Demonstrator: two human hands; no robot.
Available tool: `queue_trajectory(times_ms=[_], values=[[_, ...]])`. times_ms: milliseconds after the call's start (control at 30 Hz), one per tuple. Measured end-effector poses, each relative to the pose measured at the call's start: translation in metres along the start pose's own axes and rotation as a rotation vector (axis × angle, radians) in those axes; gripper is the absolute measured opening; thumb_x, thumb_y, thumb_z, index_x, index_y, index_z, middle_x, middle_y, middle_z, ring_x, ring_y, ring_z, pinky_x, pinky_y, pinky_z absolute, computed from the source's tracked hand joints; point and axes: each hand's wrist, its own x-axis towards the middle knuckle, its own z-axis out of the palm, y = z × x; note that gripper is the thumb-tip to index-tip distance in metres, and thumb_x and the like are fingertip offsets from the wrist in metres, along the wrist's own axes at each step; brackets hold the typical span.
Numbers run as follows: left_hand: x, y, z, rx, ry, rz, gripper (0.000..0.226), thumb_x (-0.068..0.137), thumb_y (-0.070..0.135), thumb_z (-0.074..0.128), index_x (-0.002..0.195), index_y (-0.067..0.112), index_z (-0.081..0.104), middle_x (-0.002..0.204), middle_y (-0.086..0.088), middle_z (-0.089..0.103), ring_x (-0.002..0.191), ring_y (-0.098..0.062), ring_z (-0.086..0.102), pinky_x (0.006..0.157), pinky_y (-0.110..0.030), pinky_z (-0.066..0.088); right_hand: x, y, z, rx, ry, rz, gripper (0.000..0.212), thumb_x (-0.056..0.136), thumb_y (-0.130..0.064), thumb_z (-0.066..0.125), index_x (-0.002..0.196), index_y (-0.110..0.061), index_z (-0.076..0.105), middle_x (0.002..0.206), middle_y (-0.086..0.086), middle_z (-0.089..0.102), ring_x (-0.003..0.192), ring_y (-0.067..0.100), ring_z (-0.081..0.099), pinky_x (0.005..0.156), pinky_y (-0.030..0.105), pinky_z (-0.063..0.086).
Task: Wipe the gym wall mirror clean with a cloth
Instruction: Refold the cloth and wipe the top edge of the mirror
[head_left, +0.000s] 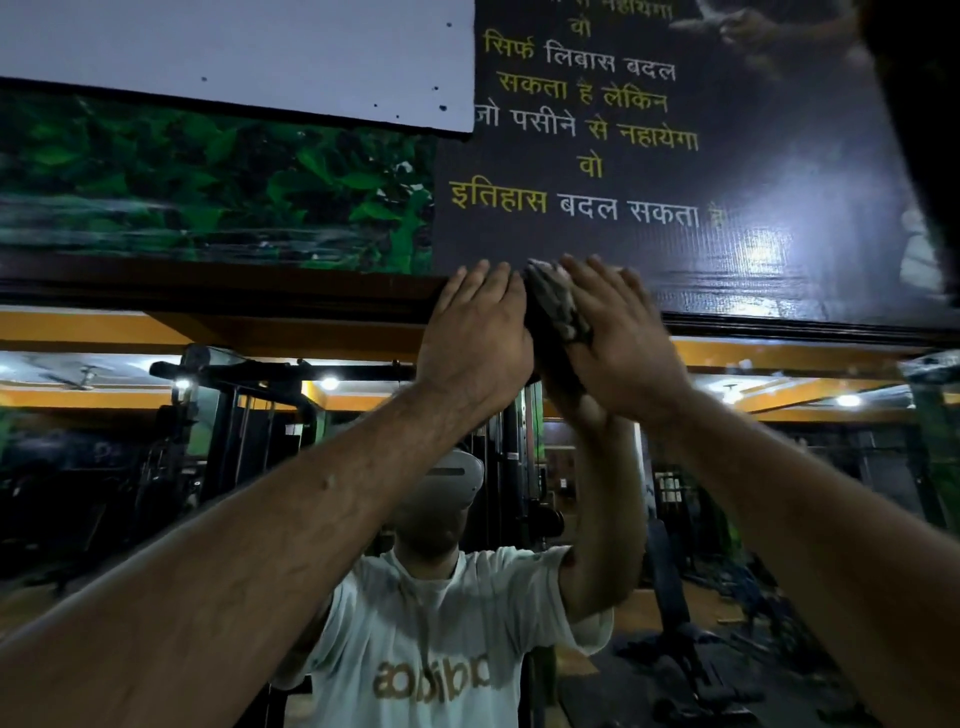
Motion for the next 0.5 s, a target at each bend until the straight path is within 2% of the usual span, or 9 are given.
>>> queue_trajectory(times_ms=[133, 200, 300, 433, 500], values=[[0.004, 0.007, 0.01, 0.011, 0.013, 0.044, 0.054, 0.107, 0.028, 0.033, 0.157, 0.008, 0.029, 0.165, -0.008, 0.028, 0.154, -0.022, 0.017, 0.127, -0.037, 0.004, 0.001, 0.024, -0.013, -0.056, 0.062, 0.242, 0.07, 0.096, -0.049, 0.025, 0.157, -0.02, 0.045, 0.161, 0.01, 0.046, 0.155, 0.03, 0.029, 0.128, 0.046, 0.008], [0.011, 0.012, 0.014, 0.013, 0.022, 0.066, 0.055, 0.105, 0.028, 0.033, 0.156, 0.007, 0.03, 0.164, -0.008, 0.03, 0.154, -0.023, 0.019, 0.127, -0.038, 0.005, -0.003, 0.013, -0.005, -0.039, 0.09, 0.174, 0.072, 0.093, -0.046, 0.026, 0.157, -0.021, 0.045, 0.16, 0.01, 0.047, 0.155, 0.031, 0.03, 0.127, 0.046, 0.01], [0.016, 0.023, 0.02, 0.0, 0.033, 0.093, 0.055, 0.105, 0.028, 0.034, 0.155, 0.007, 0.032, 0.162, -0.009, 0.034, 0.153, -0.024, 0.022, 0.127, -0.039, 0.005, -0.01, 0.029, -0.006, -0.024, 0.033, 0.064, 0.073, 0.091, -0.043, 0.03, 0.158, -0.018, 0.045, 0.161, 0.009, 0.046, 0.155, 0.03, 0.032, 0.128, 0.05, 0.015], [0.02, 0.039, 0.027, -0.012, 0.043, 0.124, 0.052, 0.106, 0.027, 0.035, 0.154, 0.007, 0.036, 0.16, -0.01, 0.037, 0.151, -0.025, 0.026, 0.126, -0.039, 0.007, -0.006, 0.077, -0.028, -0.086, 0.052, 0.244, 0.074, 0.091, -0.051, 0.026, 0.152, -0.021, 0.052, 0.148, 0.008, 0.058, 0.143, 0.033, 0.046, 0.122, 0.055, 0.026], [0.026, 0.048, 0.03, -0.02, 0.042, 0.144, 0.052, 0.105, 0.027, 0.035, 0.153, 0.007, 0.037, 0.159, -0.01, 0.038, 0.151, -0.025, 0.027, 0.126, -0.039, 0.007, -0.008, 0.069, -0.024, -0.058, 0.071, 0.198, 0.071, 0.09, -0.047, 0.029, 0.15, -0.021, 0.054, 0.146, 0.009, 0.059, 0.141, 0.033, 0.046, 0.121, 0.056, 0.027]])
